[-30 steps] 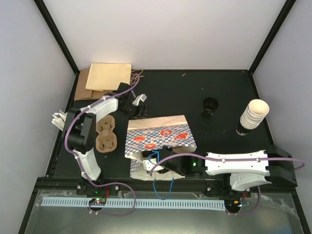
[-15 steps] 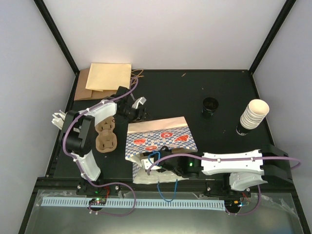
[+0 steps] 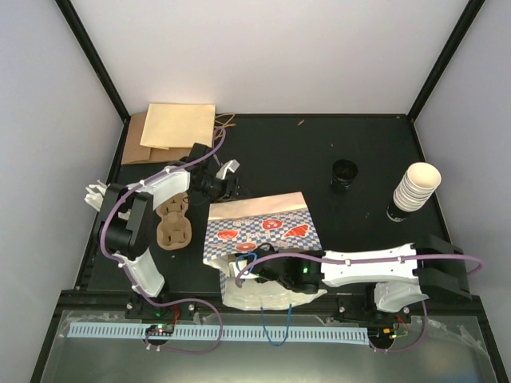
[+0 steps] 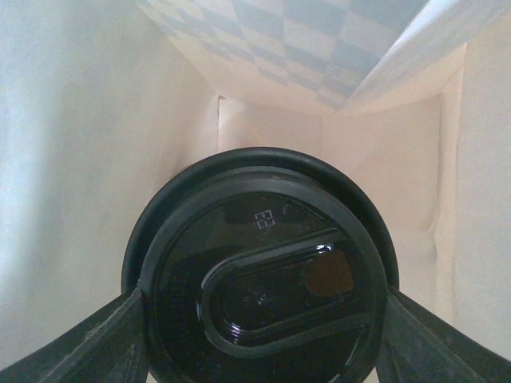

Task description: Pack the takeout coffee

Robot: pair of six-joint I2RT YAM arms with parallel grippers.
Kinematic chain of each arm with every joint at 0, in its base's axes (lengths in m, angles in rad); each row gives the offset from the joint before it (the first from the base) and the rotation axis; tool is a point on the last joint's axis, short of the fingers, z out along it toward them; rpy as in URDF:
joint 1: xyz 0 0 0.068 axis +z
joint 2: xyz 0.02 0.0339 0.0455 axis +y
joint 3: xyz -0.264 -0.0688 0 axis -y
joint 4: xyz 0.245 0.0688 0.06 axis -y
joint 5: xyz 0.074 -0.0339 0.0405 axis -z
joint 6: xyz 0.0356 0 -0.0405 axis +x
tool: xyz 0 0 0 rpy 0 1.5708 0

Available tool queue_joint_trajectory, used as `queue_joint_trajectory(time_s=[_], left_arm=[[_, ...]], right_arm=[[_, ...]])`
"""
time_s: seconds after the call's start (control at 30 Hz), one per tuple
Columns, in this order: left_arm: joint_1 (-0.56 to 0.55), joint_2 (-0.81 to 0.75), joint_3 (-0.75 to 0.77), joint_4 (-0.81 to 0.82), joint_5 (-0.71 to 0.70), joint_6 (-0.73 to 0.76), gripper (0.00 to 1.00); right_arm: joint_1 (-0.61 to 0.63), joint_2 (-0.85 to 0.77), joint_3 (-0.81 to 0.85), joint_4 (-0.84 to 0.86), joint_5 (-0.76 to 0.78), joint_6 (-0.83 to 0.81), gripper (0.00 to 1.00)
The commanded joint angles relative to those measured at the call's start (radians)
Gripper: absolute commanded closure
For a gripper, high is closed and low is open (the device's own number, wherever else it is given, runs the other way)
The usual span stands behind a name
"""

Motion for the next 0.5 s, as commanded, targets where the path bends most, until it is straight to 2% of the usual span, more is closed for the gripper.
queue_joint_trajectory(time_s=[0.0, 0.27, 0.47], left_arm=[[-0.018, -0.020, -0.017, 0.006, 0.044, 0.000, 0.46], [-0.022, -0.021, -0.026, 0.010, 0.054, -0.002, 0.47], [-0.028, -0.024, -0.033, 0.012, 0.057, -0.002, 0.47]], right_arm=[[-0.006, 0.033, -0.008, 0.036, 0.053, -0.007, 0.50], [-0.010, 0.065, 0.035, -0.073, -0.006, 0.037, 0.51], [-0.032, 0.091, 0.036, -0.088, -0.002, 0.061, 0.51]])
